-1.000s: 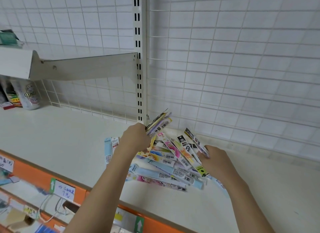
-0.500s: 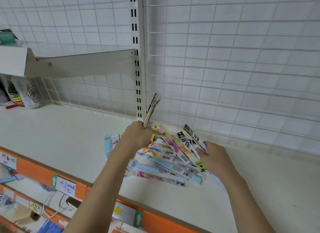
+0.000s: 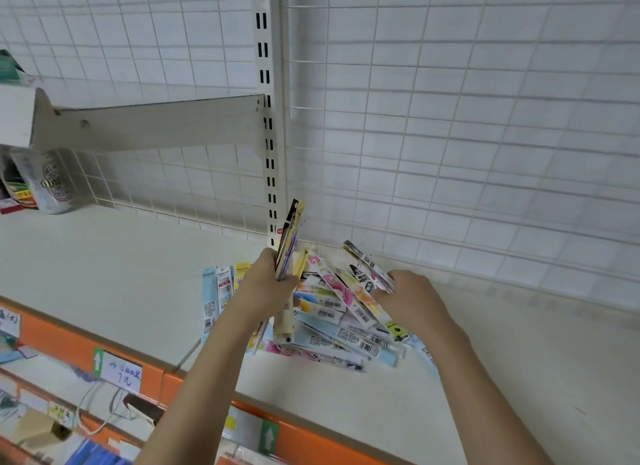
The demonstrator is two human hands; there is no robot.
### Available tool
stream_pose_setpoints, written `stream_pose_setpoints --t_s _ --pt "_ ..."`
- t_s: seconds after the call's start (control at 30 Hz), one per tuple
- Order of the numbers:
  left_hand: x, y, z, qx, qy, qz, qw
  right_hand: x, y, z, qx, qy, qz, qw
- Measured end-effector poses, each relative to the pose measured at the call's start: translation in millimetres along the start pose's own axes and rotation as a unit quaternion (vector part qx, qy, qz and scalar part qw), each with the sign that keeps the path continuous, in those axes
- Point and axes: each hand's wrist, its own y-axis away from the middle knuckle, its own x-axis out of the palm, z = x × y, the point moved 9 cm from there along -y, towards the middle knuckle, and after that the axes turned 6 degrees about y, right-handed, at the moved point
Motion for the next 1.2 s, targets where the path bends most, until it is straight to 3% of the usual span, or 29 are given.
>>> stream_pose_setpoints --t_s 0.37,0.57,0.87,1.2 --pt "-36 4 14 -0.018 0.071 -0.048 0.996 21 -34 11 0.042 0.056 0.077 0.995" --pt "-32 0 23 -0.034 0.022 -0.044 0.998 7 -38 6 0.054 -0.008 0.041 0.998" --pt "19 -24 5 -0.002 -0.061 -0.009 0.998 -59 28 -16 0.043 -0.176 -0.089 0.979" --pt "86 -51 -6 -0.002 -0.241 0.038 0.97 -58 89 -66 0.137 -0.18 -0.138 0.964"
